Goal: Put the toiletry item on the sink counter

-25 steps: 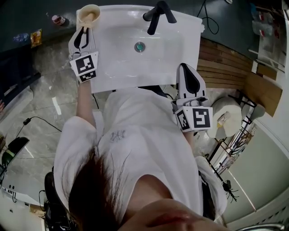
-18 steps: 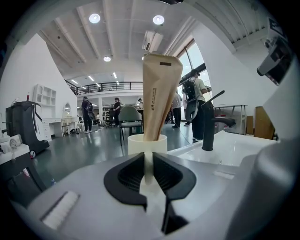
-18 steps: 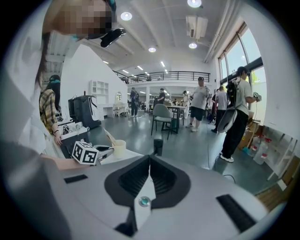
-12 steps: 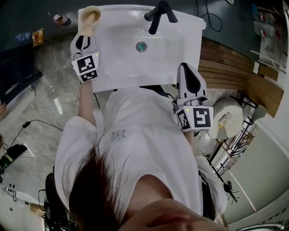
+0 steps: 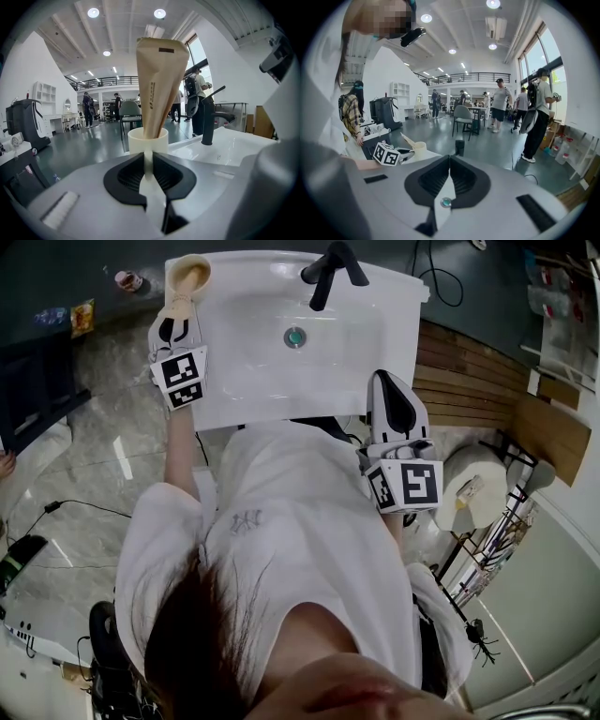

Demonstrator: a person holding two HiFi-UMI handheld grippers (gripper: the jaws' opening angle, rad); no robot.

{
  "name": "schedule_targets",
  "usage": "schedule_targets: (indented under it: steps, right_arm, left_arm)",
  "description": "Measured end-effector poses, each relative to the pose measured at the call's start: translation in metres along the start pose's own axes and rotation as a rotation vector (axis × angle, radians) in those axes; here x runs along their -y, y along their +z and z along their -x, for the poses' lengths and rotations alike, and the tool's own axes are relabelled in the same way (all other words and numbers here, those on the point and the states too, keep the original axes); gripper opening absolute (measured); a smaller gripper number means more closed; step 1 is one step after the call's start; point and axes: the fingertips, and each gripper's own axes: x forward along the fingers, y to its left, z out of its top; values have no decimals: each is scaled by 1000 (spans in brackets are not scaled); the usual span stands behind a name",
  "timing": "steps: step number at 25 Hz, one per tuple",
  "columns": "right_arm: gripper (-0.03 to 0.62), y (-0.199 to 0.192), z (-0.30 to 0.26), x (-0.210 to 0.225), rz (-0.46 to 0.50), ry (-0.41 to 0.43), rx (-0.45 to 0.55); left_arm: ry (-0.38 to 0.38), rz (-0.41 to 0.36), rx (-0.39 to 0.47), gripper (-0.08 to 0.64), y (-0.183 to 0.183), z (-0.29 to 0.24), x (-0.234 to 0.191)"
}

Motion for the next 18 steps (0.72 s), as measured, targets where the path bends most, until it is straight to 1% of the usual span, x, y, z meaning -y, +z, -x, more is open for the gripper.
schedule_targets:
  steps: [3,14,18]
  right_arm:
    - [11,0,0,0,0,1,4]
    - [11,1,2,0,-7,3,14]
    - [11,0,2,1,-10,5,18]
  left_arm:
    - [-9,7,-16,57,-2,-1,-1]
    - [18,-17,-68,61,-3,-1,0]
    - [-15,26,-81,70,-4,0,5]
